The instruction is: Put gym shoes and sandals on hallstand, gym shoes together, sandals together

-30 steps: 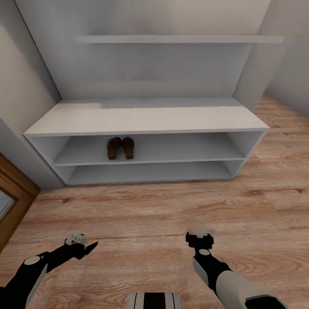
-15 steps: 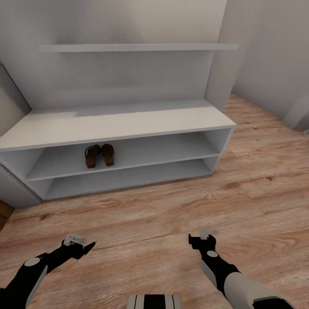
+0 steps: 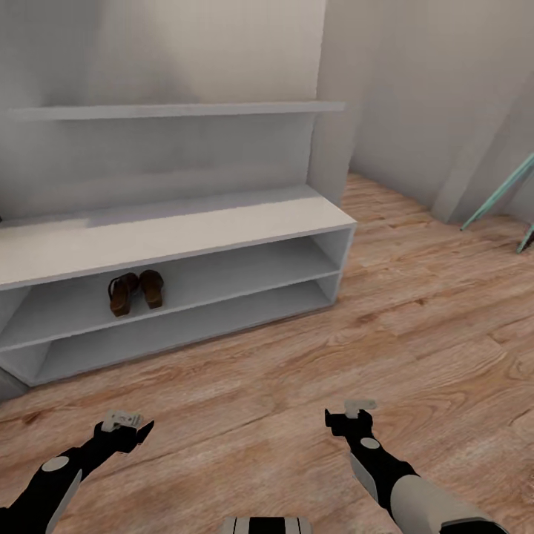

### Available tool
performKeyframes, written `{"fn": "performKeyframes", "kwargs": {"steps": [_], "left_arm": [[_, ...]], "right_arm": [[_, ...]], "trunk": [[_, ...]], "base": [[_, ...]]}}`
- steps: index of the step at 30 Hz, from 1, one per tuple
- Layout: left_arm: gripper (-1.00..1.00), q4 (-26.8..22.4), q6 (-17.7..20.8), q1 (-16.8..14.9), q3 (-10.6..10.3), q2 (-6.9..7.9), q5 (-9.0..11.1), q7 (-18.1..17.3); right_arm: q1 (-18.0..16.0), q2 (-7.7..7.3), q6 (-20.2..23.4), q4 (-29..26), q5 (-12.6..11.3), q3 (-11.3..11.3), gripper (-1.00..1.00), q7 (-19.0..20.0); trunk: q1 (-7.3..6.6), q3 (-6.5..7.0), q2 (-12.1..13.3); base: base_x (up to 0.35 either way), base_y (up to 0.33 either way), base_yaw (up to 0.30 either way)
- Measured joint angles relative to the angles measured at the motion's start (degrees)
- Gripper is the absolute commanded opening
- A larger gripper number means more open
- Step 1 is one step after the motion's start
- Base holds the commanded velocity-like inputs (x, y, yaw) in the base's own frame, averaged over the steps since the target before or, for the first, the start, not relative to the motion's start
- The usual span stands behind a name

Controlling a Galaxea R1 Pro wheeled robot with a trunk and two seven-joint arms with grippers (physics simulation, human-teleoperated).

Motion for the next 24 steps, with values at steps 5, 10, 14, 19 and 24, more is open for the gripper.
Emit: {"fn": "performKeyframes", "kwargs": {"steps": [5,10,14,19,24], "left_arm": [[1.0,2.16,-2.57,0.01,0.03,-0.03,0.2,3.42],[1.0,4.26,-4.22,0.01,0.05,-0.21,0.55,5.81],[1.0,5.07,-4.64,0.01,0.1,-0.53,1.32,6.32],[1.0,5.36,-4.91,0.01,0.12,-0.85,2.16,6.8],[1.0,5.93,-5.05,0.02,0.11,-0.96,2.35,8.9]], "right_arm": [[0.09,0.0,0.02,0.0,0.0,-0.03,1.0,3.68],[0.2,-0.03,0.05,-0.01,0.03,0.04,1.0,5.78],[0.63,-0.65,-0.37,-0.01,0.05,0.06,1.0,6.24],[1.19,-2.49,-2.58,0.05,0.01,0.04,1.0,8.45],[1.42,-4.0,-3.52,0.36,0.08,0.0,1.0,14.65]], "trunk": [[-0.13,1.11,0.07],[-0.26,2.22,0.13],[-0.55,3.06,0.56],[-1.65,3.96,2.57],[-2.74,4.86,4.57]], "base": [[0.0,0.0,-0.3],[0.0,0.0,-0.3],[0.0,0.0,-0.299],[0.0,0.0,-0.268],[0.0,0.0,-0.1]]}}
